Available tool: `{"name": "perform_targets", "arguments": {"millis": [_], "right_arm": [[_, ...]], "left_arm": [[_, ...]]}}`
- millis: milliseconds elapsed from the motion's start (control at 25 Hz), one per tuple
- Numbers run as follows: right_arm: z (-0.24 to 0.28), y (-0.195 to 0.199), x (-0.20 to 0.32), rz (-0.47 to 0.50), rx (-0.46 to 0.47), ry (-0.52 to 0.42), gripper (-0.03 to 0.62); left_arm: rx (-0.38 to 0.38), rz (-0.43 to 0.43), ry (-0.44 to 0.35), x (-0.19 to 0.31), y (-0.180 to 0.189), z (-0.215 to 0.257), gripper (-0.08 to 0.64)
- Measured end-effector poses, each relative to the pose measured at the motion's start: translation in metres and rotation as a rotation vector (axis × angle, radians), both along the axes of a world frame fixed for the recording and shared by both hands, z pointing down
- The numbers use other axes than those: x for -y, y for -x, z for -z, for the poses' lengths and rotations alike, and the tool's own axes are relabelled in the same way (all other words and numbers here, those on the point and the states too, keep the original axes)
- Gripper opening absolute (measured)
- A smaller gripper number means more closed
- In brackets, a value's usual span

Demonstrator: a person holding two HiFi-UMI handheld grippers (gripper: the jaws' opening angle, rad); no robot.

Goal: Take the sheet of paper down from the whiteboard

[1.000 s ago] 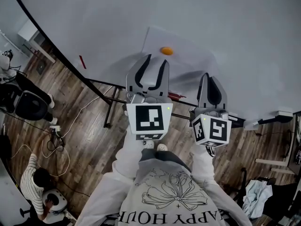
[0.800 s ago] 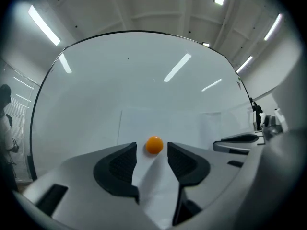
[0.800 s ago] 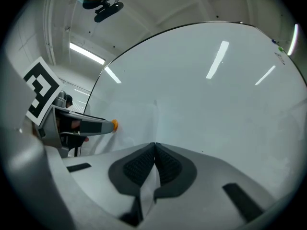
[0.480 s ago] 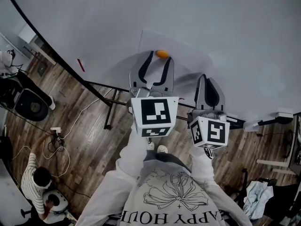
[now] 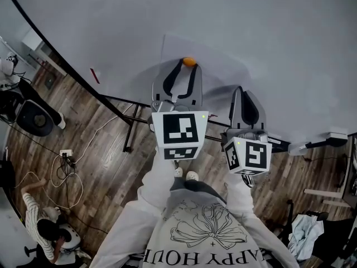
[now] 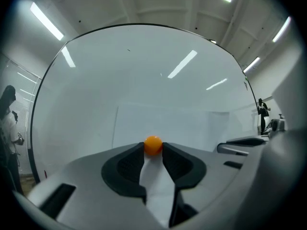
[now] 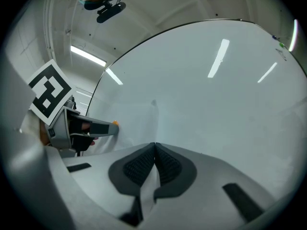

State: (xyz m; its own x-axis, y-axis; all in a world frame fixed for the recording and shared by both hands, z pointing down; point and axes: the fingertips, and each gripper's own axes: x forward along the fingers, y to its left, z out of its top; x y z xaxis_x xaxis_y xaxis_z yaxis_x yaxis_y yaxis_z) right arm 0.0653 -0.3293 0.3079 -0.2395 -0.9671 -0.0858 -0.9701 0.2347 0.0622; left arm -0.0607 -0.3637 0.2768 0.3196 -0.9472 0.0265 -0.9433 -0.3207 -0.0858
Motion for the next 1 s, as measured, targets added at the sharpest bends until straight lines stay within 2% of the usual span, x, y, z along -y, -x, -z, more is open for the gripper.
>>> {"name": "perform_targets", "arguments": {"millis": [160, 1000], "right_arm": [[0.007, -0.003, -0.004, -0.004, -0.002, -0.023, 0.003], [0.010, -0.019, -0.015, -0.043, -0.004, -0.012, 0.002]], "left_arm": [[-0.031, 0.006, 0.007, -0.001, -0.001, 0.001, 0.115], [-0.029, -0.006, 0.021, -0.004, -0.011, 0.002, 0.112]]}}
